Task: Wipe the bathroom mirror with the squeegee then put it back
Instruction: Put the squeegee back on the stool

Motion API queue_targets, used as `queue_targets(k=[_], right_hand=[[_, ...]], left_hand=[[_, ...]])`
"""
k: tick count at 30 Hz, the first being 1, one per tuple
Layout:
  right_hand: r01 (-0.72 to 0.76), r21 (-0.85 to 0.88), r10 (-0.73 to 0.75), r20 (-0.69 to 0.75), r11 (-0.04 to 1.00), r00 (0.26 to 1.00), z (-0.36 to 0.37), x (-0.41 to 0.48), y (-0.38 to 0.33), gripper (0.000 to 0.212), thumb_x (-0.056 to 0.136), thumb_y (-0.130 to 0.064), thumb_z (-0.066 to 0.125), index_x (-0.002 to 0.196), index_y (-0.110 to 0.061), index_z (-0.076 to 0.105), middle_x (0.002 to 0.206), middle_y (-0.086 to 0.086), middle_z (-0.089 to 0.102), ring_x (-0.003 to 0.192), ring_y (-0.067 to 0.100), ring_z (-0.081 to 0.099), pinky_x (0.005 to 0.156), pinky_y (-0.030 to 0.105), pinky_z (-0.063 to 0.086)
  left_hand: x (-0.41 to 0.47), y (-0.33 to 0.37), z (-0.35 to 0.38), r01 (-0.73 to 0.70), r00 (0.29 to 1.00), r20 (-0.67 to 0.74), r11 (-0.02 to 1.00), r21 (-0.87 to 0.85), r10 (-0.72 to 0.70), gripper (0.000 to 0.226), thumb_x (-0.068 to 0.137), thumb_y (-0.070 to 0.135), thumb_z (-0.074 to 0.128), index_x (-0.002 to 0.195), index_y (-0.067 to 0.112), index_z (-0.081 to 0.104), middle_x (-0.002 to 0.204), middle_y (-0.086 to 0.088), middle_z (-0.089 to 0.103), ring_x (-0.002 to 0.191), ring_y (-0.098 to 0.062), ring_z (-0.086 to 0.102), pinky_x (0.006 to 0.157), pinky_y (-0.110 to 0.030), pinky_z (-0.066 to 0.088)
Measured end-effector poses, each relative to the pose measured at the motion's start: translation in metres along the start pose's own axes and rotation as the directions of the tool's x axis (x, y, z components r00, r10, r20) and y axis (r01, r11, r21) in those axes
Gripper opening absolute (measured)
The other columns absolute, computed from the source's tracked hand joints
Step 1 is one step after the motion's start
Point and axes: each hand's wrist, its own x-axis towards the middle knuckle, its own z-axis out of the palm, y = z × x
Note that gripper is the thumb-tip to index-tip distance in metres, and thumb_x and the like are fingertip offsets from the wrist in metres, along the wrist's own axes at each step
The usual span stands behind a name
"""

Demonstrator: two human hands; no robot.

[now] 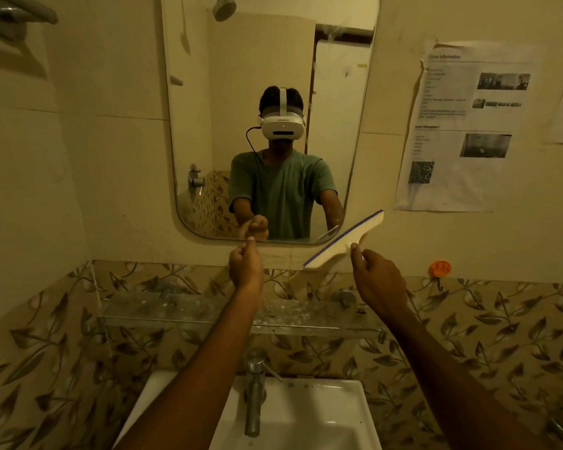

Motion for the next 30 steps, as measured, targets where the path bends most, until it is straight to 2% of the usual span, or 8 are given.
queue_targets(k=[4, 9, 13, 17, 20, 25, 27, 30], right_hand=[[-0.131, 0.183, 0.126, 0.039, 0.974, 0.991, -0.012, -0.018, 0.007, 0.035, 0.096, -0.043, 0.037, 0.073, -0.02, 0.048, 0.065, 0.002, 0.054, 0.059, 0.019, 0.052, 0.05, 0.029, 0.032], [-0.243, 0.365, 0.236, 0.064, 0.899, 0.97, -0.027, -0.053, 0.031, 0.032, 0.092, -0.035, 0.041, 0.071, -0.013, 0.051, 0.068, 0.004, 0.053, 0.062, 0.021, 0.049, 0.058, 0.034, 0.036], [-0.376, 0.43, 0.368, 0.106, 0.821, 0.924, -0.038, -0.086, 0.055, 0.035, 0.094, -0.031, 0.041, 0.084, -0.002, 0.058, 0.06, 0.007, 0.046, 0.052, 0.021, 0.043, 0.053, 0.037, 0.039], [-0.471, 0.433, 0.462, 0.133, 0.769, 0.877, -0.049, -0.128, 0.073, 0.033, 0.091, -0.03, 0.043, 0.083, -0.004, 0.061, 0.066, 0.015, 0.057, 0.056, 0.023, 0.05, 0.055, 0.039, 0.046], [-0.509, 0.438, 0.498, 0.151, 0.741, 0.854, -0.056, -0.164, 0.082, 0.03, 0.091, -0.028, 0.044, 0.073, -0.009, 0.057, 0.062, 0.008, 0.052, 0.057, 0.022, 0.049, 0.057, 0.04, 0.046], [-0.609, 0.425, 0.584, 0.206, 0.67, 0.785, -0.071, -0.229, 0.097, 0.028, 0.093, -0.027, 0.046, 0.071, -0.012, 0.055, 0.058, 0.002, 0.048, 0.054, 0.018, 0.047, 0.055, 0.036, 0.044], [-0.635, 0.42, 0.608, 0.216, 0.649, 0.764, -0.081, -0.257, 0.103, 0.03, 0.094, -0.024, 0.047, 0.065, -0.015, 0.048, 0.058, 0.003, 0.045, 0.054, 0.018, 0.045, 0.057, 0.036, 0.042], [-0.675, 0.396, 0.63, 0.258, 0.623, 0.733, -0.102, -0.296, 0.116, 0.028, 0.097, -0.025, 0.047, 0.073, -0.013, 0.055, 0.061, 0.002, 0.048, 0.055, 0.015, 0.045, 0.056, 0.031, 0.038]], left_hand=[[-0.039, -0.016, 0.01, -0.26, 0.965, 0.084, 0.943, 0.208, 0.247, 0.027, 0.095, 0.035, 0.054, 0.107, 0.012, 0.063, 0.104, -0.006, 0.068, 0.095, -0.022, 0.062, 0.068, -0.025, 0.047], [-0.086, -0.045, 0.011, -0.539, 0.842, 0.242, 0.765, 0.351, 0.482, 0.022, 0.097, 0.03, 0.054, 0.111, 0.017, 0.065, 0.113, -0.003, 0.065, 0.102, -0.014, 0.058, 0.083, -0.023, 0.043], [-0.129, -0.071, 0.0, -0.645, 0.764, 0.336, 0.676, 0.357, 0.551, 0.019, 0.097, 0.024, 0.054, 0.111, 0.016, 0.066, 0.111, 0.004, 0.064, 0.104, -0.012, 0.058, 0.081, -0.015, 0.04], [-0.165, -0.094, -0.018, -0.7, 0.711, 0.471, 0.596, 0.394, 0.522, 0.028, 0.098, 0.026, 0.052, 0.121, 0.014, 0.062, 0.122, 0.0, 0.064, 0.114, -0.014, 0.057, 0.094, -0.026, 0.046], [-0.192, -0.111, -0.03, -0.713, 0.689, 0.564, 0.564, 0.416, 0.455, 0.032, 0.098, 0.027, 0.052, 0.126, 0.013, 0.06, 0.127, -0.002, 0.062, 0.118, -0.018, 0.056, 0.096, -0.039, 0.049], [-0.246, -0.152, -0.058, -0.739, 0.665, 0.623, 0.483, 0.47, 0.411, 0.037, 0.098, 0.032, 0.052, 0.132, 0.017, 0.056, 0.134, 0.002, 0.059, 0.125, -0.016, 0.052, 0.103, -0.025, 0.037], [-0.271, -0.17, -0.071, -0.749, 0.654, 0.643, 0.459, 0.478, 0.398, 0.038, 0.098, 0.03, 0.053, 0.133, 0.016, 0.055, 0.136, 0.0, 0.058, 0.129, -0.017, 0.05, 0.105, -0.027, 0.035], [-0.312, -0.192, -0.089, -0.734, 0.664, 0.667, 0.467, 0.493, 0.339, 0.041, 0.098, 0.031, 0.053, 0.136, 0.016, 0.053, 0.141, 0.0, 0.054, 0.136, -0.018, 0.043, 0.108, -0.029, 0.033]])
